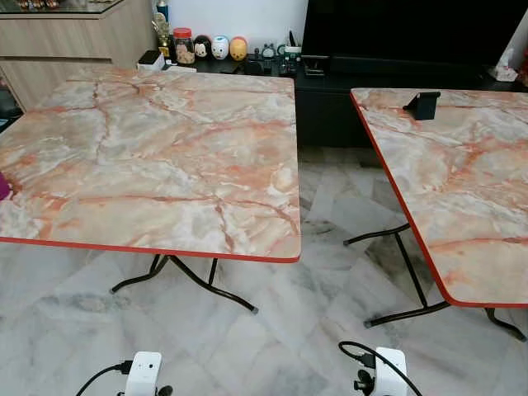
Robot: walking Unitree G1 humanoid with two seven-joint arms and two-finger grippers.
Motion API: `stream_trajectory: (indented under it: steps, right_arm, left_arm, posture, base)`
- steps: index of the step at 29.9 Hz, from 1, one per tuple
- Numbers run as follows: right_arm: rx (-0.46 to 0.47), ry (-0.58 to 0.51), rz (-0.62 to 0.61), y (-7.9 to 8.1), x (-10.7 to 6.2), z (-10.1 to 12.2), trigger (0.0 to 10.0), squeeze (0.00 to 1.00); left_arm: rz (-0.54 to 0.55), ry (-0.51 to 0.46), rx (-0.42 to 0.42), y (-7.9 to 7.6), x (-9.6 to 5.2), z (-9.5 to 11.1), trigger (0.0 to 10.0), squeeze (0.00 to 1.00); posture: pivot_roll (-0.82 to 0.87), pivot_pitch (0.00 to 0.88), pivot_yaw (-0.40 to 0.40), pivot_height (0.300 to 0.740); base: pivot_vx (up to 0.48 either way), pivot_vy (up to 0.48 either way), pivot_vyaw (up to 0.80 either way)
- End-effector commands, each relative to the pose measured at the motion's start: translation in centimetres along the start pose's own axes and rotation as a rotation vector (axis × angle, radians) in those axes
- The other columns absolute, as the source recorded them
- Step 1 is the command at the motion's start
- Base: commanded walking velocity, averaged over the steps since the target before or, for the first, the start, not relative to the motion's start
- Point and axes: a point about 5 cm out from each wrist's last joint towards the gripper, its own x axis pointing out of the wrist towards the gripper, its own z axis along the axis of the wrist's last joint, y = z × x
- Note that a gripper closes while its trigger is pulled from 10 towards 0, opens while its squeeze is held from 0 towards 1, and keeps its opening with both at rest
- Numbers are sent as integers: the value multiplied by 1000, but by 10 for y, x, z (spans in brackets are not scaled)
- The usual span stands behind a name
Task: Setting the table
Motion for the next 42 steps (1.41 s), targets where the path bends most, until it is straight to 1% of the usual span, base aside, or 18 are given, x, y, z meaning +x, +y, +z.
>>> stream_trajectory:
  steps: [1, 5, 12, 19, 24, 31, 40, 42]
  right_arm:
    - [8, 14, -7, -4, -3, -8, 10000, 0]
    - [2, 20, 11, -5, -5, -15, 10000, 0]
    - [-2, 32, 16, -7, -5, -16, 10000, 0]
    - [3, 29, 11, -8, -3, -11, 10000, 0]
    - [1, 19, 26, -4, -2, -7, 10000, 0]
    - [-3, 19, 30, -3, -1, -5, 10000, 0]
    - [-11, 26, 33, -3, -1, -5, 10000, 0]
    - [-13, 26, 35, -3, -1, -4, 10000, 0]
  left_arm:
    - [-8, -4, 33, -1, 0, 2, 10000, 0]
    - [-11, -7, 28, -2, 1, 3, 10000, 0]
    - [-11, -6, 24, -2, 1, 3, 10000, 0]
    - [-4, 27, 16, 0, -2, -10, 10000, 0]
    - [0, 55, 13, -2, -3, -18, 10000, 0]
    - [1, 62, 9, -5, -3, -17, 10000, 0]
    - [0, 56, 8, -4, -2, -13, 10000, 0]
    - [0, 57, 8, -5, -2, -13, 10000, 0]
  posture:
    - [63, 0, -21, 740]
    - [66, 0, -25, 740]
    - [63, 0, -26, 740]
    - [63, 0, -27, 740]
    - [61, 0, -26, 740]
    - [61, 0, -26, 740]
    - [61, 0, -26, 740]
    - [61, 0, -26, 740]
  base:
    - [0, 0, 0]
    - [0, 0, 0]
    - [0, 0, 0]
    - [0, 0, 0]
    - [0, 0, 0]
    - [0, 0, 0]
    - [0, 0, 0]
    - [0, 262, 0]
